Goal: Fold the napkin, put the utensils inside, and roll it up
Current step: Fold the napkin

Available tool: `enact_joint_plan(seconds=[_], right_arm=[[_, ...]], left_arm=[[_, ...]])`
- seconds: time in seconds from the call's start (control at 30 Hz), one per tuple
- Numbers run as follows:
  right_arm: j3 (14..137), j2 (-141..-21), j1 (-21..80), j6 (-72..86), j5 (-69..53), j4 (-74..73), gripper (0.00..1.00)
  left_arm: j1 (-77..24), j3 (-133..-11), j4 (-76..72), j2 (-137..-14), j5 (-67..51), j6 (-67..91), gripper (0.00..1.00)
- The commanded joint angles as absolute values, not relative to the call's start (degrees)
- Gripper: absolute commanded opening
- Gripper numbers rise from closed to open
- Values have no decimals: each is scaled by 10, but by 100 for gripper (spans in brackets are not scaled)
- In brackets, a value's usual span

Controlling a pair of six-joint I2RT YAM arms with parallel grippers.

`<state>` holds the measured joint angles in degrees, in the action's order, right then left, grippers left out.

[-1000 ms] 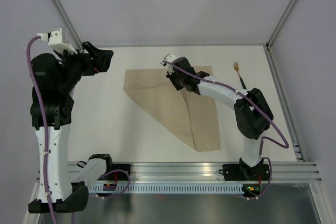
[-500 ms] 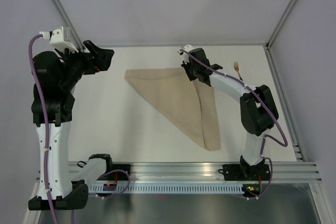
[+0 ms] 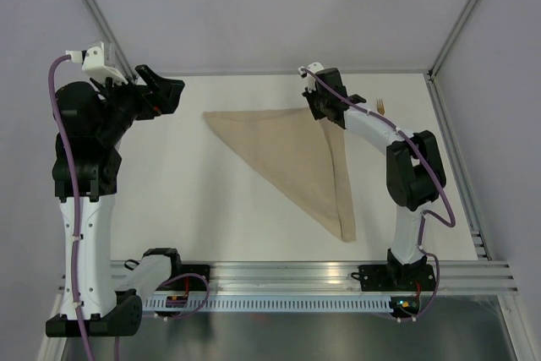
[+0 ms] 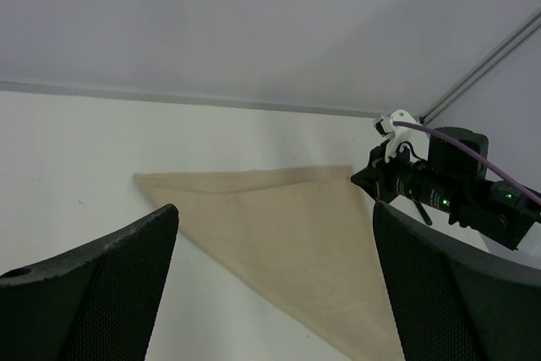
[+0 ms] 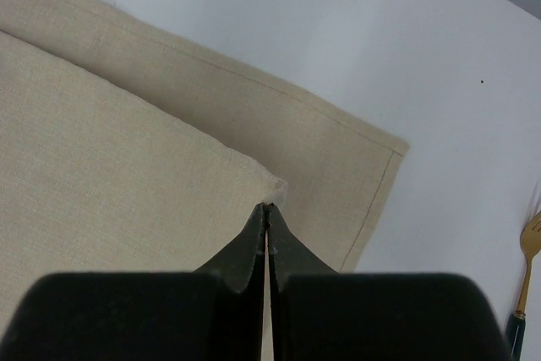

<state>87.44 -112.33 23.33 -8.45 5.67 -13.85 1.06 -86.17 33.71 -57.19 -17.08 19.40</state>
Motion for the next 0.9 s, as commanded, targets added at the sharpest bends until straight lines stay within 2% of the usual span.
enact_joint_plan(seconds=[0.0,0.87], right_arm=[[913,-1137,225,-93,65,-138,0],[968,-1172,194,-94,75,-155,0]], left_arm=[[12,-860,323,-572,-189,202,100],[12,-853,323,-575,-190,200,100]])
